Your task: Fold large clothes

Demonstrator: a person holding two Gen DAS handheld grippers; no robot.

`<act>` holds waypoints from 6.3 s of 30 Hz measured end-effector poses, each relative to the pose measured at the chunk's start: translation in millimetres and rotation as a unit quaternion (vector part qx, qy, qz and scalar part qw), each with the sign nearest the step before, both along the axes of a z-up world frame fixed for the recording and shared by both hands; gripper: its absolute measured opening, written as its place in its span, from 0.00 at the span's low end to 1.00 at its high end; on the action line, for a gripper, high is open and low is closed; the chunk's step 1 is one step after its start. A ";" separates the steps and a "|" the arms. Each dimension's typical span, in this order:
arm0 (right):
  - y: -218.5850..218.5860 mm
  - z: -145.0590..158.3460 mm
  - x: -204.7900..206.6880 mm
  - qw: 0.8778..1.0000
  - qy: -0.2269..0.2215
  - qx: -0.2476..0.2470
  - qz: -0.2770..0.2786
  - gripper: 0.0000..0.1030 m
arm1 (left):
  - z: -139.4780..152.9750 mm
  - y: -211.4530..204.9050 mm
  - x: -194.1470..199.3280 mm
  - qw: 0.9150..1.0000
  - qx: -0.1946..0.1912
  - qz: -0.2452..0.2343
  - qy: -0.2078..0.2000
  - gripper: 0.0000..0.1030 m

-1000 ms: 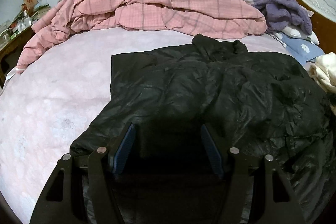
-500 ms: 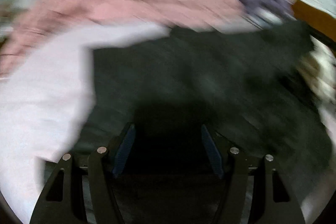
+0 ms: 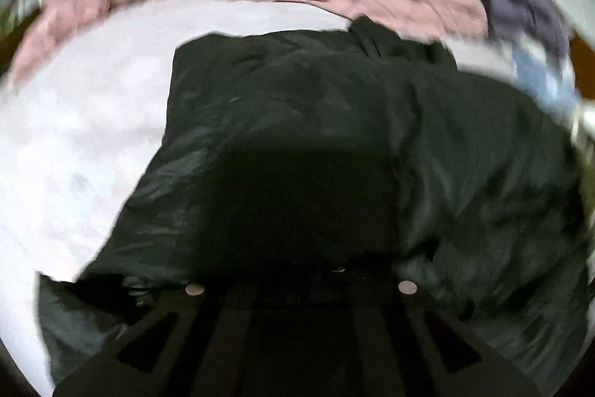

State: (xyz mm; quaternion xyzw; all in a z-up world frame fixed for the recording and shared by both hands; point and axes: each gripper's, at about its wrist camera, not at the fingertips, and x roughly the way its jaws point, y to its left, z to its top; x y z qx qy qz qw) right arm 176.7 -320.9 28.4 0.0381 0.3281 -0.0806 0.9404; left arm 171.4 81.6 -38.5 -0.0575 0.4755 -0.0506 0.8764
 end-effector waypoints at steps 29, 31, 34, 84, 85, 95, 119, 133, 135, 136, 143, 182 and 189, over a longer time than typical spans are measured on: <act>-2.8 -67.0 35.9 0.990 0.134 -0.005 -0.033 0.19 | 29.5 24.8 -18.0 0.997 -0.006 -0.034 -0.065 0.72; -8.0 -66.7 30.7 0.991 0.129 0.007 -0.037 0.29 | 29.4 23.4 -21.8 0.997 -0.012 -0.053 -0.047 0.72; -10.8 -42.0 19.9 0.996 0.076 -0.002 -0.050 0.50 | 39.6 22.4 -41.0 0.991 -0.082 -0.093 -0.041 0.72; 131.9 -76.8 -21.6 0.954 0.203 0.085 0.203 0.32 | -13.7 -101.6 -49.7 0.981 0.079 -0.176 -0.003 0.29; 134.8 -76.6 -22.9 0.953 0.204 0.078 0.211 0.17 | -13.5 -103.2 -52.0 0.980 0.080 -0.182 -0.003 0.23; 147.2 -59.3 -38.7 0.933 0.209 0.119 0.268 0.07 | 9.1 -110.3 -79.6 0.967 0.035 -0.253 0.012 0.14; 127.6 -47.3 -114.8 0.955 0.140 0.101 0.241 0.56 | 0.6 -83.6 -122.7 0.964 0.115 -0.238 -0.037 0.67; 121.4 -26.0 -114.0 0.981 0.033 0.060 0.180 0.02 | 29.3 -73.4 -112.1 0.971 0.069 -0.195 -0.122 0.11; 120.2 -30.0 -105.6 0.982 0.040 0.056 0.176 0.02 | 18.7 -75.9 -102.6 0.973 0.077 -0.186 -0.111 0.11; 121.5 -31.5 -102.5 0.982 0.044 0.055 0.175 0.02 | 13.8 -77.0 -98.2 0.974 0.083 -0.184 -0.106 0.11; 132.8 -26.8 -118.6 0.974 0.040 0.072 0.212 0.02 | -14.9 -89.8 -78.1 0.975 0.122 -0.165 -0.083 0.16; 23.7 -50.4 -133.9 0.990 0.090 0.109 0.026 0.03 | 31.3 65.7 -129.5 0.981 0.128 -0.037 -0.144 0.45; 58.2 -38.0 -210.9 0.994 0.022 0.066 0.083 0.32 | 32.5 21.1 -186.5 0.978 0.103 -0.078 -0.161 0.45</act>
